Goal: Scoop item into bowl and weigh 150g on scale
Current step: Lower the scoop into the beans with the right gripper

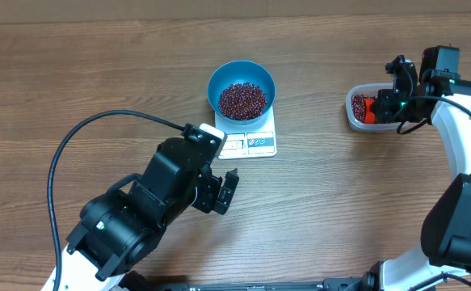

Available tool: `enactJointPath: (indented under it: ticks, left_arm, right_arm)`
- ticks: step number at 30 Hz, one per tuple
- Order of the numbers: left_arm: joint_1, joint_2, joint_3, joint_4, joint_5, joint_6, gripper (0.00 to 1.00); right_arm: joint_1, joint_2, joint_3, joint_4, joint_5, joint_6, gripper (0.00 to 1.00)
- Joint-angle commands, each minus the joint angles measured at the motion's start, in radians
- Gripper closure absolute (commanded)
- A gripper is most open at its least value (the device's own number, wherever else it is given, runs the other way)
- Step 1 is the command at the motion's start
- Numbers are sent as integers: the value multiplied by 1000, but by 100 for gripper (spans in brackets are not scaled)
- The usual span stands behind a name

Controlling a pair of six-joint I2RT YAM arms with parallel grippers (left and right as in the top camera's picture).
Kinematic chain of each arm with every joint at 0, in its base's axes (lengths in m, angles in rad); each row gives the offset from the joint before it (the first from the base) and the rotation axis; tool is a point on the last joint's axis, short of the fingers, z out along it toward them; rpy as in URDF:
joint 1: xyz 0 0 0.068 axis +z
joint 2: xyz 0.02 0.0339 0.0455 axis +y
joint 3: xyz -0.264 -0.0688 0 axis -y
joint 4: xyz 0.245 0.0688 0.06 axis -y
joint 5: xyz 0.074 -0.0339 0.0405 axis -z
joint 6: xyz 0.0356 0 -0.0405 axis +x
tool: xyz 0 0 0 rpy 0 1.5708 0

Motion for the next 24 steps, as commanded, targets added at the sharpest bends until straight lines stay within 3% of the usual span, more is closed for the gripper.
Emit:
enactJointPath:
  ticks: [1, 24]
  left_arm:
    - [-6, 6, 0, -3, -10, 14, 1]
    - [-6, 6, 0, -3, -10, 14, 1]
  right_arm:
    - [-2, 10, -5, 15, -90, -4, 96]
    - [-42, 19, -5, 20, -114, 4, 96]
